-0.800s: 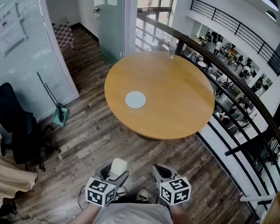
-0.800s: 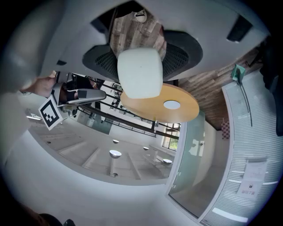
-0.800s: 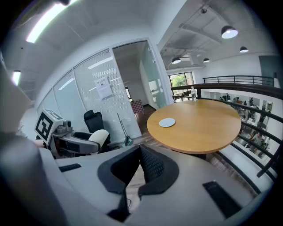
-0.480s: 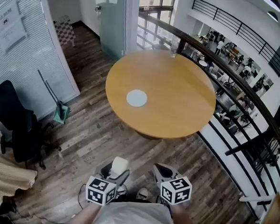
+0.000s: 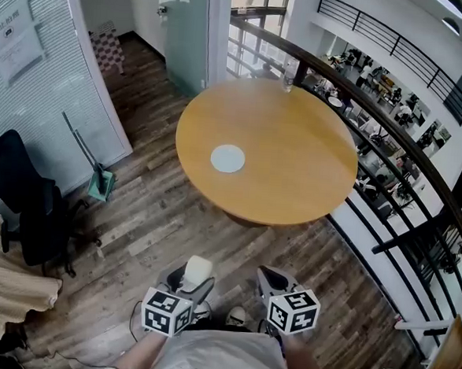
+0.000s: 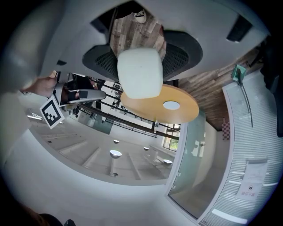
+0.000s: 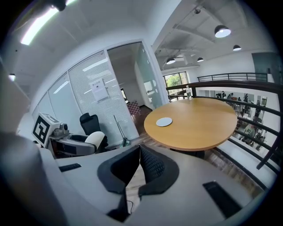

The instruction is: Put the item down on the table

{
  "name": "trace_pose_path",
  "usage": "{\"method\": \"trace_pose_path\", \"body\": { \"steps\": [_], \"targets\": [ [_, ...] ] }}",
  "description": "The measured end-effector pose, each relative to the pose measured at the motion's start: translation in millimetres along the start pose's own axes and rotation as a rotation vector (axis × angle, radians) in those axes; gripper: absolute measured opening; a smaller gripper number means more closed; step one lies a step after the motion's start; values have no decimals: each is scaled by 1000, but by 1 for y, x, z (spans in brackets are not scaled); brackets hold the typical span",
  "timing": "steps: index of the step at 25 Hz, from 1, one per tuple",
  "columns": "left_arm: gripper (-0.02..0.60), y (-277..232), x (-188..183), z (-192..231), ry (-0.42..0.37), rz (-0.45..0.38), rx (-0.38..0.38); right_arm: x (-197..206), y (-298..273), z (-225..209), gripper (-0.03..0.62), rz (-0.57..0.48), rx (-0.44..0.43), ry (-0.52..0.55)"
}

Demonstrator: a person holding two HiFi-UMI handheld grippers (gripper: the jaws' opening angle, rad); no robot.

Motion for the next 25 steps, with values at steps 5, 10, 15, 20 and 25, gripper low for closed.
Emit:
{"method": "trace_pose_path", "body": {
  "steps": [5, 10, 15, 20, 25],
  "targets": [
    [319, 5, 0, 7, -23, 3, 8, 0, -2, 5, 25, -2, 21, -5],
    [319, 12, 6, 20, -50, 7, 21, -1, -11, 18, 25, -19, 38, -2],
    [319, 16, 10, 35, -62, 12, 46, 0, -22, 29, 25, -32, 52, -9],
    [319, 21, 14, 45, -59, 12, 62, 3, -25, 34, 25, -27, 68, -17],
    [319, 12, 14, 52, -53, 12, 64, 7, -34, 28, 25, -24, 71, -31]
  ]
}}
Point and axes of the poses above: the fingertips, and each gripper's own axes: y backward along the fingers, z to its left, x out of its underside, the point moved 8 cm from there along y, backward along the fingers, and after that the axes turned 9 degrees about -y, right-handed, at the moved point
